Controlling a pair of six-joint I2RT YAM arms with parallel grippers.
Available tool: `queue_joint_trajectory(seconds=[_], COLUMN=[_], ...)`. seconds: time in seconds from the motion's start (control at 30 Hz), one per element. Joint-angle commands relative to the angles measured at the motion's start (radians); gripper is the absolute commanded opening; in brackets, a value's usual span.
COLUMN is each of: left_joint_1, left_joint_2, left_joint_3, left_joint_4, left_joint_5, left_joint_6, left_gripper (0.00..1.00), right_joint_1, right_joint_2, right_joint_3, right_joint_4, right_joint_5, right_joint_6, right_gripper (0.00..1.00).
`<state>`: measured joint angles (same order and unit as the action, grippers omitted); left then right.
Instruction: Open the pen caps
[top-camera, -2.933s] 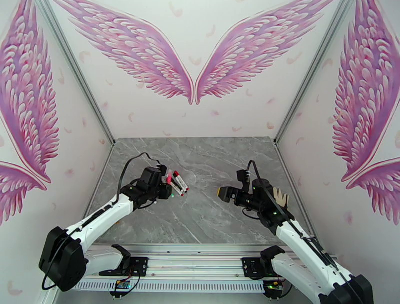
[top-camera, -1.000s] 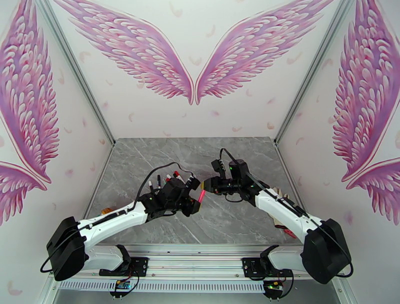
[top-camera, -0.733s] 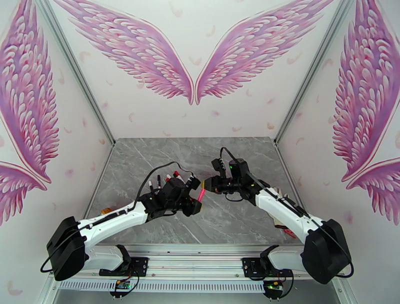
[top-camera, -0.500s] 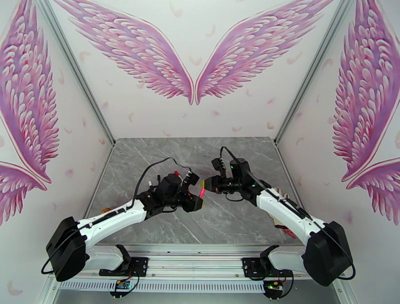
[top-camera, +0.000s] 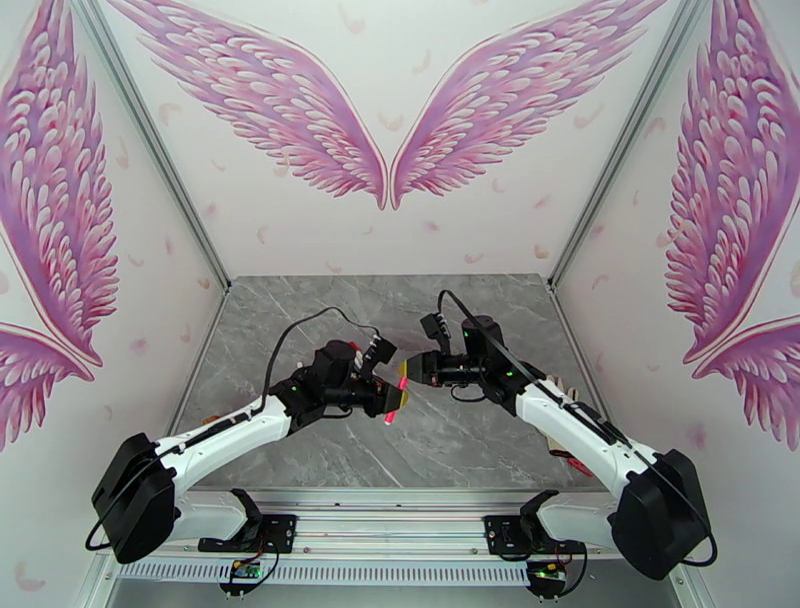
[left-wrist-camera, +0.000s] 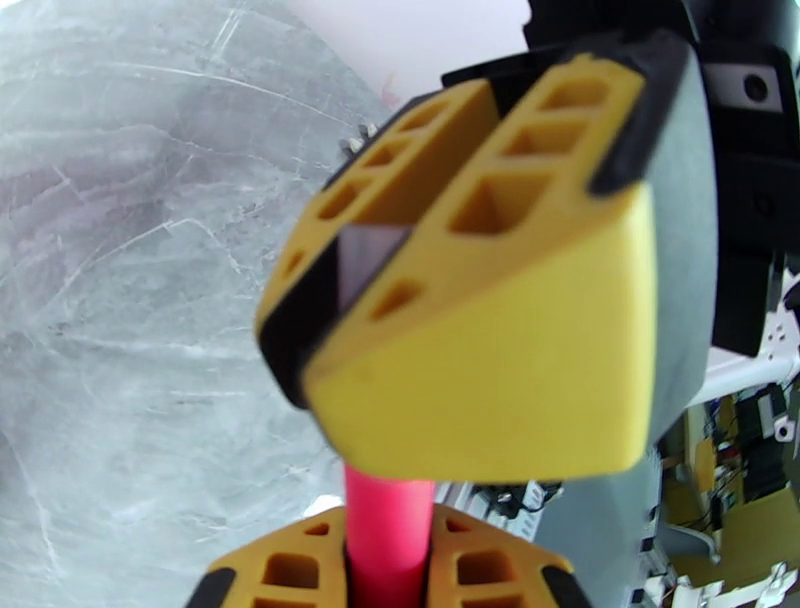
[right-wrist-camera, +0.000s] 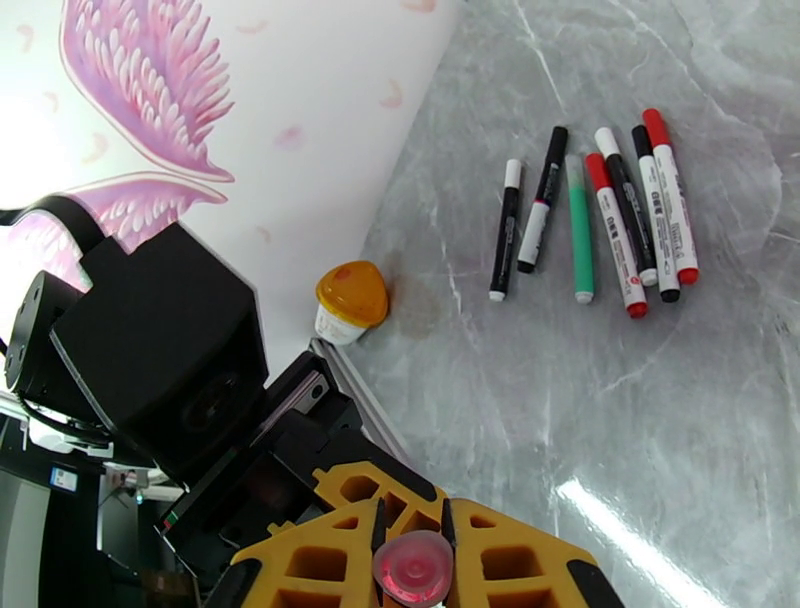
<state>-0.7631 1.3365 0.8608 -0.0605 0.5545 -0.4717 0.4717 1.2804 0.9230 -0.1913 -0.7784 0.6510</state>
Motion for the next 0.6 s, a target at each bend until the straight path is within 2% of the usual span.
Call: queue_joint_trajectory(seconds=[0.0, 0.17, 0.57], left_joint_1=[-0.002, -0.004, -0.084], left_joint_2=[0.000, -0.024, -0.062], left_joint_3=[-0.039, -0.064, -0.083], left_joint_4=[0.003, -0.017, -0.130], left_joint_5=[-0.004, -0.029, -0.164], left_joint_6=[0.010, 0.036, 0.123], left_gripper=[0.10, 0.05, 0.05], right_joint_1=[0.008, 0.000, -0.094], right_joint_2=[-0.031, -0.031, -0.068], right_joint_3=[-0.008, 0.010, 0.050], right_joint_4=[0.043, 0.036, -0.010], right_joint_5=[0.026, 0.047, 0.101], right_joint_6=[0.009, 0.012, 0.024], right_gripper=[0.08, 0.05, 0.02])
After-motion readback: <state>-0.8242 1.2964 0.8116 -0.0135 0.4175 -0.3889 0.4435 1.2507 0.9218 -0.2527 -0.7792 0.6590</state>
